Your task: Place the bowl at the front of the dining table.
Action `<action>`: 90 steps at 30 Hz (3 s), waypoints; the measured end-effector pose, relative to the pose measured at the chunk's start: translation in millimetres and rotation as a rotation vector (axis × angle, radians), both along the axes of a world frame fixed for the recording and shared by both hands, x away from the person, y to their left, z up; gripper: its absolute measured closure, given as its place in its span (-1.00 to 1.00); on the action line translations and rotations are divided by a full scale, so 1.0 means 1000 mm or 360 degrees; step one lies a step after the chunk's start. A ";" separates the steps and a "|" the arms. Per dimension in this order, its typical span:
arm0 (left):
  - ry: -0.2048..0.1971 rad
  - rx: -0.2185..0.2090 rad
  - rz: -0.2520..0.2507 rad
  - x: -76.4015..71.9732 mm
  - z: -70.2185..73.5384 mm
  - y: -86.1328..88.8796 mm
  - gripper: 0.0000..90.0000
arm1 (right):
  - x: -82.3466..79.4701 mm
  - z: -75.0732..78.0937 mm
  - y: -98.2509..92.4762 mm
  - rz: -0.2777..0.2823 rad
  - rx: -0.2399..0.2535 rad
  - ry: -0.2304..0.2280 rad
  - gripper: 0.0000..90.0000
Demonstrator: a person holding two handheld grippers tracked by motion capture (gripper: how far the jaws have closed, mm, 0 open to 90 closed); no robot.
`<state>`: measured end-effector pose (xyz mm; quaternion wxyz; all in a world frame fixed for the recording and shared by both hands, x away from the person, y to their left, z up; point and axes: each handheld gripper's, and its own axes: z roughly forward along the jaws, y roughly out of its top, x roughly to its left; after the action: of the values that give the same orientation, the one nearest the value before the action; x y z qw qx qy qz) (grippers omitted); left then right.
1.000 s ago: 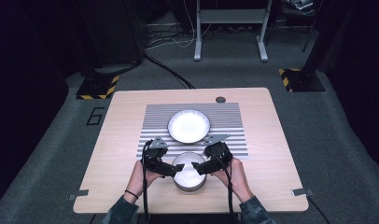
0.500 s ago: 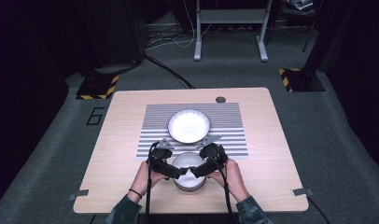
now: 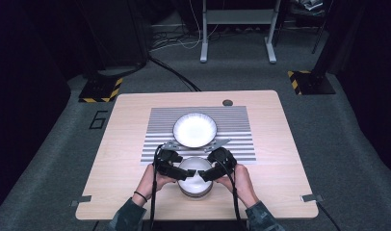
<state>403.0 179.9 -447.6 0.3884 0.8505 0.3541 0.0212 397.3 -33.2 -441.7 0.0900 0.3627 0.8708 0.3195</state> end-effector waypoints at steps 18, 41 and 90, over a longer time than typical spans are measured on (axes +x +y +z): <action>-0.0092 0.0135 -0.0039 -0.009 0.007 -0.006 0.29 | -0.001 0.007 0.007 0.0032 -0.0055 0.0017 0.25; -0.0407 0.0236 0.0012 -0.023 0.013 -0.010 0.73 | -0.016 0.013 0.016 -0.0023 -0.0117 -0.0150 0.64; -0.0824 0.0287 0.0051 -0.047 0.021 -0.014 0.83 | -0.023 0.021 0.018 -0.0024 -0.0088 -0.0389 0.71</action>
<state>356.5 165.5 -426.5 0.3884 0.8421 0.2531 0.2756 374.0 -15.4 -420.8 0.2078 0.3251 0.8590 0.3366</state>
